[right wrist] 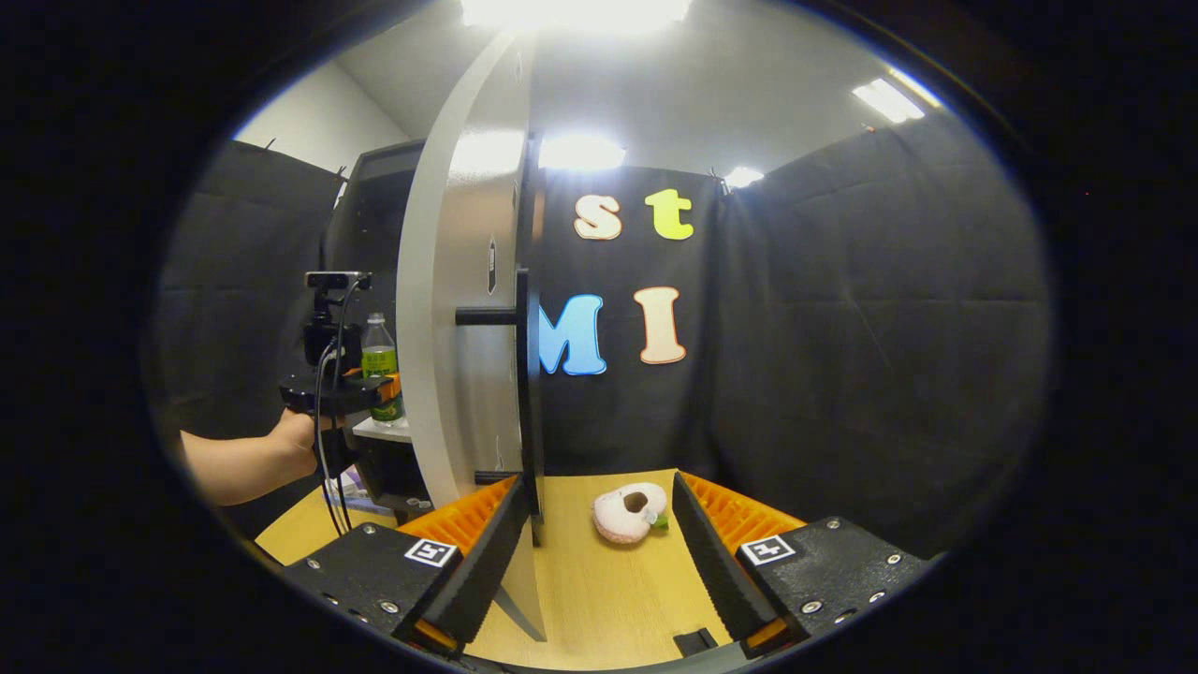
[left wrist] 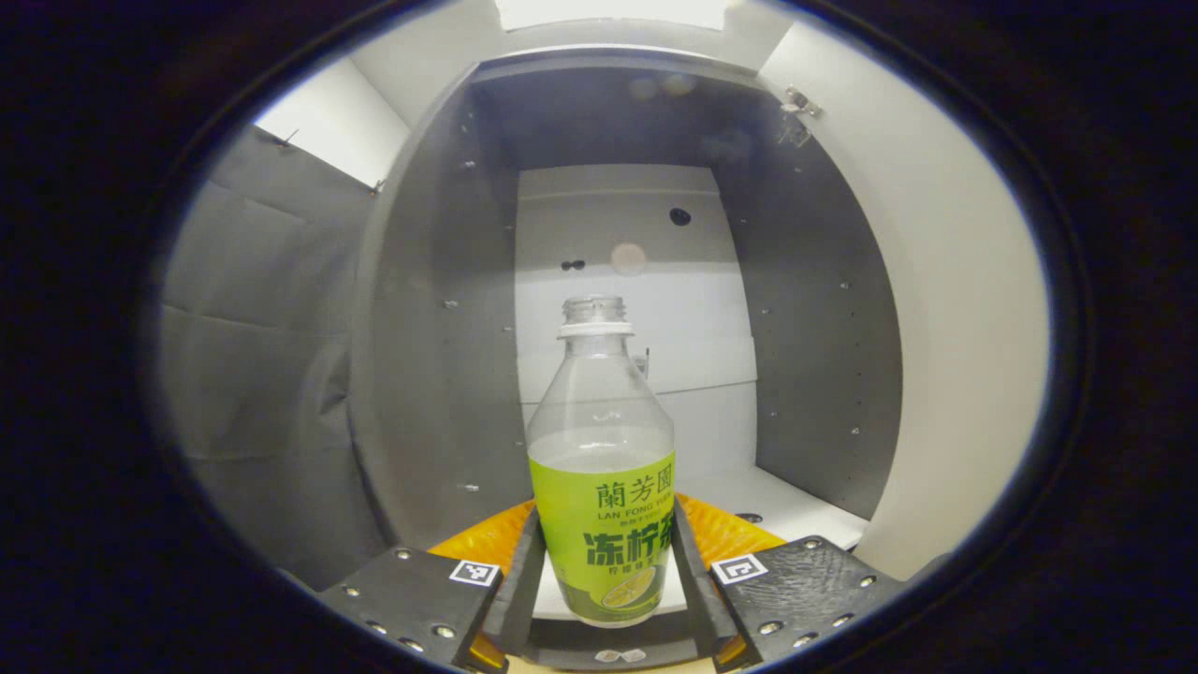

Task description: Open the cabinet door with the right hand, grasp the bottle in the cabinet with the left hand and place it on the coaster, then close the cabinet door with the right hand.

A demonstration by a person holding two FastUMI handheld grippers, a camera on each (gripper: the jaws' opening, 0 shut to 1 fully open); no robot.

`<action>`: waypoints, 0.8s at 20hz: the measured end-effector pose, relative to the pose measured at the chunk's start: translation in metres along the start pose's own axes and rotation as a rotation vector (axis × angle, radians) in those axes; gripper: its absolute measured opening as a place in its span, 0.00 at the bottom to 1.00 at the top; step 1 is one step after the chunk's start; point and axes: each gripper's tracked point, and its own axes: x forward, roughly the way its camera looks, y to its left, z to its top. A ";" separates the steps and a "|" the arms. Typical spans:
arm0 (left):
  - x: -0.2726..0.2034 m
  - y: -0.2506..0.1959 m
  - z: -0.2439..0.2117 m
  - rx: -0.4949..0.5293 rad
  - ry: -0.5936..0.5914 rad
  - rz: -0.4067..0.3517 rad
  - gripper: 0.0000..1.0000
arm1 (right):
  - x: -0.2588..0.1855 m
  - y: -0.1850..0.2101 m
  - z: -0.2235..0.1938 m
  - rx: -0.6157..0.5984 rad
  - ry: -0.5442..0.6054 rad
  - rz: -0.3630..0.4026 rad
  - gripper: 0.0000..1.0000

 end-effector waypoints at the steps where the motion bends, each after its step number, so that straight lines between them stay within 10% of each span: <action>1: -0.012 0.006 0.003 -0.001 -0.010 0.014 0.67 | 0.000 0.000 0.001 -0.005 -0.007 0.013 0.95; 11: -0.125 0.059 0.004 0.020 -0.046 0.125 0.62 | -0.011 -0.013 -0.018 -0.012 0.014 0.115 0.95; 16: -0.169 0.040 -0.025 0.026 -0.061 -0.015 0.72 | -0.012 -0.006 -0.054 -0.043 0.100 0.181 0.95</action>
